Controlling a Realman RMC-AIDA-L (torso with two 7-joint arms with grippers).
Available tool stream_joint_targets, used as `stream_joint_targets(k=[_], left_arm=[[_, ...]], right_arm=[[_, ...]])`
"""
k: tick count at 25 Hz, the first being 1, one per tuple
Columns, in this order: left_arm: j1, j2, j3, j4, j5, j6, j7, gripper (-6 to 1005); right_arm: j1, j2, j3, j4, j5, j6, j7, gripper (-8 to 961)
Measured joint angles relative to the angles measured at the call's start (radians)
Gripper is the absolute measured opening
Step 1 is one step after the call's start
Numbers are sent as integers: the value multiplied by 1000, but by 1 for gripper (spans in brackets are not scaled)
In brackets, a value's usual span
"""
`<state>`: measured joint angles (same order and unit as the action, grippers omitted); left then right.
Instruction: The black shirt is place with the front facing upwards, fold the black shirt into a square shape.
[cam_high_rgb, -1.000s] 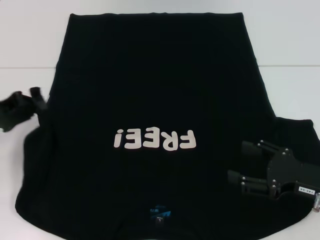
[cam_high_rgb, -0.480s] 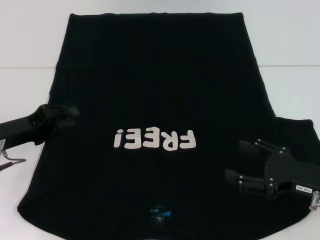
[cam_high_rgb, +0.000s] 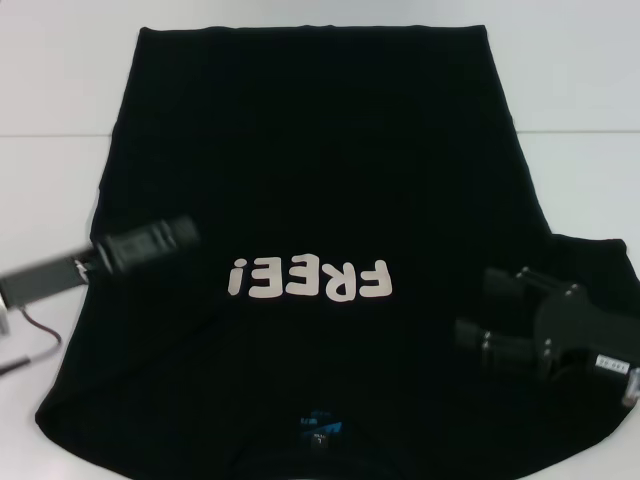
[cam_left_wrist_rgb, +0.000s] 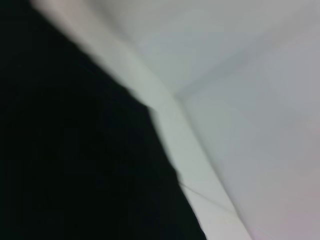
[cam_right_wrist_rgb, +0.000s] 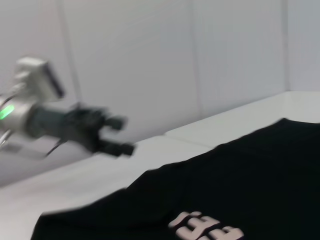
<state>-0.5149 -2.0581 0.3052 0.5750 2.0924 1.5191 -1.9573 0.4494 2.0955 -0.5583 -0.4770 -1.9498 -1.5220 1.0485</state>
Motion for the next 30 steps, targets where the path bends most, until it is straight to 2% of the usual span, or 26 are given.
stream_joint_targets(k=[2, 4, 5, 6, 7, 11, 14, 18, 23, 26, 30], left_arm=[[9, -12, 38, 3, 2, 49, 166, 633], [31, -31, 126, 27, 7, 68, 315, 698], [41, -39, 162, 40, 8, 69, 356, 730], [41, -39, 162, 40, 8, 69, 356, 763], [83, -70, 254, 116, 10, 76, 470, 795], [128, -98, 285, 176, 9, 123, 611, 802], [150, -101, 277, 187, 5, 165, 705, 799], [157, -101, 275, 198, 5, 187, 767, 800], [159, -96, 275, 206, 9, 183, 786, 802], [157, -93, 271, 210, 11, 177, 788, 804], [153, -89, 262, 211, 12, 176, 790, 807]], right_arm=[[-5, -5, 1, -6, 32, 14, 70, 923], [-13, -9, 8, -22, 54, 26, 142, 923], [-19, -11, 15, -35, 61, 29, 184, 923], [-25, -12, 23, -52, 64, 33, 228, 923], [-31, -14, 29, -71, 63, 36, 276, 923], [-54, -29, 38, -202, 1, 59, 581, 923], [-58, -50, 35, -301, -100, 35, 841, 922], [-40, -76, 37, -429, -246, -67, 1131, 922], [-11, -94, 39, -555, -461, -143, 1447, 922], [8, -104, 50, -563, -564, -158, 1532, 922], [23, -108, 74, -548, -619, -151, 1554, 922]])
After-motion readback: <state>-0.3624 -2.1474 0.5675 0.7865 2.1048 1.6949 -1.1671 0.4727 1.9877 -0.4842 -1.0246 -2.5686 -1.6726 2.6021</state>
